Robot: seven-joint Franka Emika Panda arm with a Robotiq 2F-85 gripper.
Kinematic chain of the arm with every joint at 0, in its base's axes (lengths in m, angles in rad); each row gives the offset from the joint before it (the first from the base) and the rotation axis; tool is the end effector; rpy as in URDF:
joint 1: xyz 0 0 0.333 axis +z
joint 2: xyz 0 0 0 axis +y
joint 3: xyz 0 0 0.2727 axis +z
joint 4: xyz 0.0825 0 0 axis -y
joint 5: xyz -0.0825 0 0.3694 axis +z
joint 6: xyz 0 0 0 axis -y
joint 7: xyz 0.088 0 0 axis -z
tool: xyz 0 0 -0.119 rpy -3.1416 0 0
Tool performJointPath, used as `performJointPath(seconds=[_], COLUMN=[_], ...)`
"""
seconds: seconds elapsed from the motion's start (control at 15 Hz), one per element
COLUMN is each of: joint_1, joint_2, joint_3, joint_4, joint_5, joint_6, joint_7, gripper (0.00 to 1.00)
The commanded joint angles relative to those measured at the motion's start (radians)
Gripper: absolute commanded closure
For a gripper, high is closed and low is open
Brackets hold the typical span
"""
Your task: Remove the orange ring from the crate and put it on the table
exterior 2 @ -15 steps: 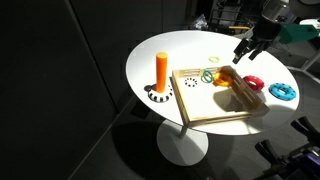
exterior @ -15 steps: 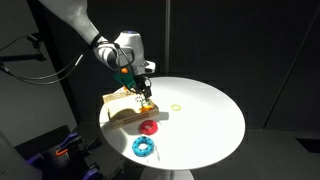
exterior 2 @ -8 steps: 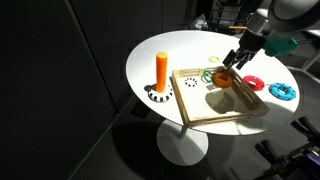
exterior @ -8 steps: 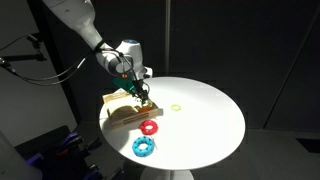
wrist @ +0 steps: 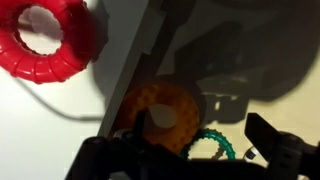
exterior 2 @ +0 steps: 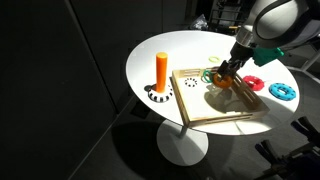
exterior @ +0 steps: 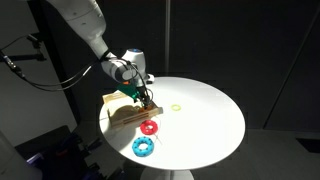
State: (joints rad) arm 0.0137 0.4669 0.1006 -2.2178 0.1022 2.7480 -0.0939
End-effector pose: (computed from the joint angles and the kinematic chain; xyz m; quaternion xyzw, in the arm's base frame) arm 0.5256 0.0601 0.1321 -0.9972 -0.0513 -0.0313 0.0438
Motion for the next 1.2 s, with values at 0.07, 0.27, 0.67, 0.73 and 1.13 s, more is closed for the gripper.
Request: performJointPath(seconds=[0.07,0.27,0.67,0.73,1.13], joint_1=[-0.004,-0.003,-0.007,-0.006,-0.004], joint_2=[0.069,0.099,0.136,0.137,0.129], joint_3=[0.010,0.019,0.044,0.045,0.037], joint_4=[0.061,0.082,0.109,0.112,0.118], joint_5=[-0.023,-0.034,-0.039,-0.041,-0.051], joint_6=[0.040,0.065,0.081,0.077,0.060], joint_7=[-0.024,-0.030,-0.042,-0.043,-0.037], gripper=[0.00,0.00,0.01,0.26,0.65])
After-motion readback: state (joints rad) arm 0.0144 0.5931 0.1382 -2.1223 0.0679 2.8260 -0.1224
